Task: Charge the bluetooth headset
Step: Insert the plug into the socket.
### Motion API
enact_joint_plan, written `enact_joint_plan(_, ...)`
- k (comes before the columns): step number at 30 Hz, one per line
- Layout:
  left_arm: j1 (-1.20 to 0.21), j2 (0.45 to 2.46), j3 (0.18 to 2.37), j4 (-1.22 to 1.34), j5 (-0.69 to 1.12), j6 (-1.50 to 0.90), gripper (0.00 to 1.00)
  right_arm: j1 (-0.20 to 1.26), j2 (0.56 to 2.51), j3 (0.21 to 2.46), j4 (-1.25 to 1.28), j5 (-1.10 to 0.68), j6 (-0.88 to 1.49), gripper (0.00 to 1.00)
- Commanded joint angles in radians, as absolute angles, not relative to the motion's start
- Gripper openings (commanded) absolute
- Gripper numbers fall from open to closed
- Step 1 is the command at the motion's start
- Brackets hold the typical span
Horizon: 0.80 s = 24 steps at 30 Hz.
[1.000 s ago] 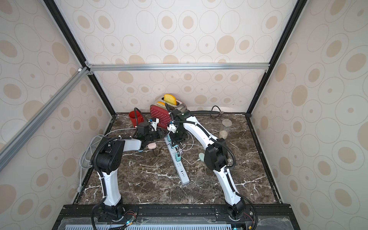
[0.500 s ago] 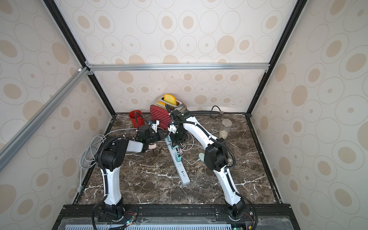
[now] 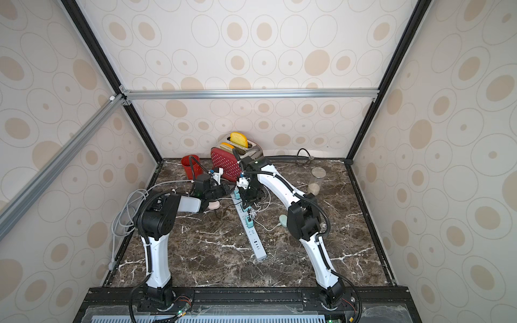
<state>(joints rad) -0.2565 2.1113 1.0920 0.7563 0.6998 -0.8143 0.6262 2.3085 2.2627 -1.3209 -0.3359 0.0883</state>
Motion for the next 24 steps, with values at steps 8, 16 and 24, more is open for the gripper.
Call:
enact_joint_plan(8, -0.334, 2.033, 0.938, 0.816, 0.716, -0.853, 0.1, 0.624, 2.271, 2.253, -1.386, -0.28, 0.047, 0.0)
enact_joint_plan(16, -0.37, 2.012, 0.898, 0.865, 0.722, -0.896, 0.1, 0.632, 2.287, 2.243, -1.426, -0.241, 0.047, 0.0)
enact_joint_plan(24, -0.354, 1.933, 0.927, 0.74, 0.692, -0.832, 0.21, 0.661, 2.263, 2.191, -1.493, -0.16, 0.066, 0.0)
